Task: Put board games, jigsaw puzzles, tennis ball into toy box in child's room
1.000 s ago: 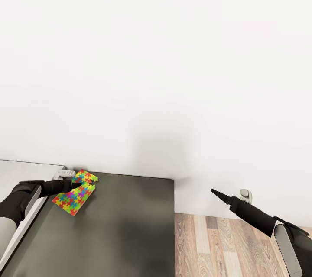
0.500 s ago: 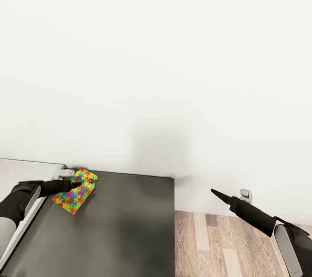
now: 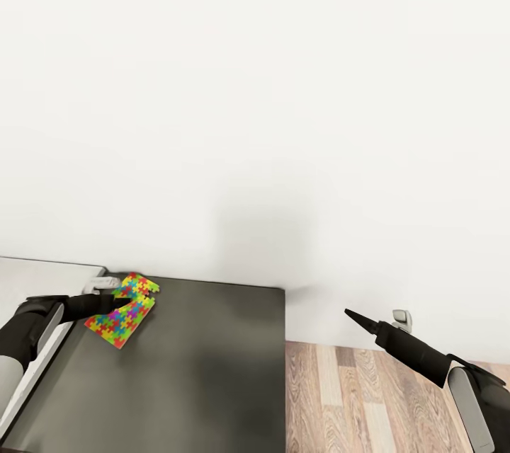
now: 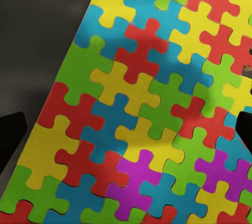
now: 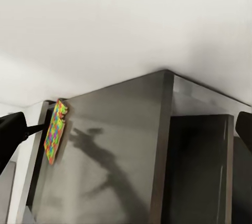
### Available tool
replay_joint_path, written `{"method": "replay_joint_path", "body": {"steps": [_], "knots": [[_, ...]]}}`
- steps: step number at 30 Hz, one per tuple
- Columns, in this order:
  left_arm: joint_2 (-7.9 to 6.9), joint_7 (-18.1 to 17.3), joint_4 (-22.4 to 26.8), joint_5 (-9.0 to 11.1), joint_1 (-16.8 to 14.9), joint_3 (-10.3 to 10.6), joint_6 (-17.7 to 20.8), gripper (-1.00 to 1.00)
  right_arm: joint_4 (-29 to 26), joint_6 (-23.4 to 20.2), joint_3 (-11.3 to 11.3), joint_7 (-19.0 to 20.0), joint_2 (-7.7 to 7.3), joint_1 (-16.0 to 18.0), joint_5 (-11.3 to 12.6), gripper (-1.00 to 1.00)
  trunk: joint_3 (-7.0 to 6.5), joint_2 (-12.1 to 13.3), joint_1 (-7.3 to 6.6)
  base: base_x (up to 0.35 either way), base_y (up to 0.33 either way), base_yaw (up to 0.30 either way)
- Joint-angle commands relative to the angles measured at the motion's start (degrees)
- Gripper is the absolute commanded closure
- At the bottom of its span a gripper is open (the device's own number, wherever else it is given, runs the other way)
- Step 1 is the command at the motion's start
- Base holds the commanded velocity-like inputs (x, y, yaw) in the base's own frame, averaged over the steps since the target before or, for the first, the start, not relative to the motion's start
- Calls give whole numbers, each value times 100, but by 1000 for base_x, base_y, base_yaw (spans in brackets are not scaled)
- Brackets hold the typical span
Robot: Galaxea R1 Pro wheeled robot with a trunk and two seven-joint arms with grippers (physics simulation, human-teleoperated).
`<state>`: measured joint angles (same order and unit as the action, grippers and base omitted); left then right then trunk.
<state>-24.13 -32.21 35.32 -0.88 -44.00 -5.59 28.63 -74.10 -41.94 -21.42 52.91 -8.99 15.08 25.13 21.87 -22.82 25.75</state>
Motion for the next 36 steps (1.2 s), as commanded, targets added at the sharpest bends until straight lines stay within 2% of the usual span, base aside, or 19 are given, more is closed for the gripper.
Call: {"method": "replay_joint_path", "body": {"steps": [1, 6, 10, 21, 36], "knots": [[-12, -31, 7, -9, -3, -54, 46, -100, 0, -34, -4, 8, -1, 4, 19, -100, 10, -10, 3, 0, 0, 0], [-34, -32, 4, -24, -3, -386, 46, -100, -2, -34, -3, 9, -1, 4, 19, -100, 12, -10, 3, 0, 0, 0], [-29, -31, 4, -53, -3, -469, 46, -100, 0, -34, -3, 8, -2, 4, 19, -100, 13, -10, 3, 0, 0, 0], [-22, -31, 3, -64, -3, -481, 46, -100, 0, -34, -2, 8, 0, 4, 19, -100, 32, -10, 3, 0, 0, 0], [-22, -31, 3, -61, -3, -492, 46, -100, -1, -34, -3, 6, 2, 4, 19, -100, 146, -10, 3, 0, 0, 0]]}}
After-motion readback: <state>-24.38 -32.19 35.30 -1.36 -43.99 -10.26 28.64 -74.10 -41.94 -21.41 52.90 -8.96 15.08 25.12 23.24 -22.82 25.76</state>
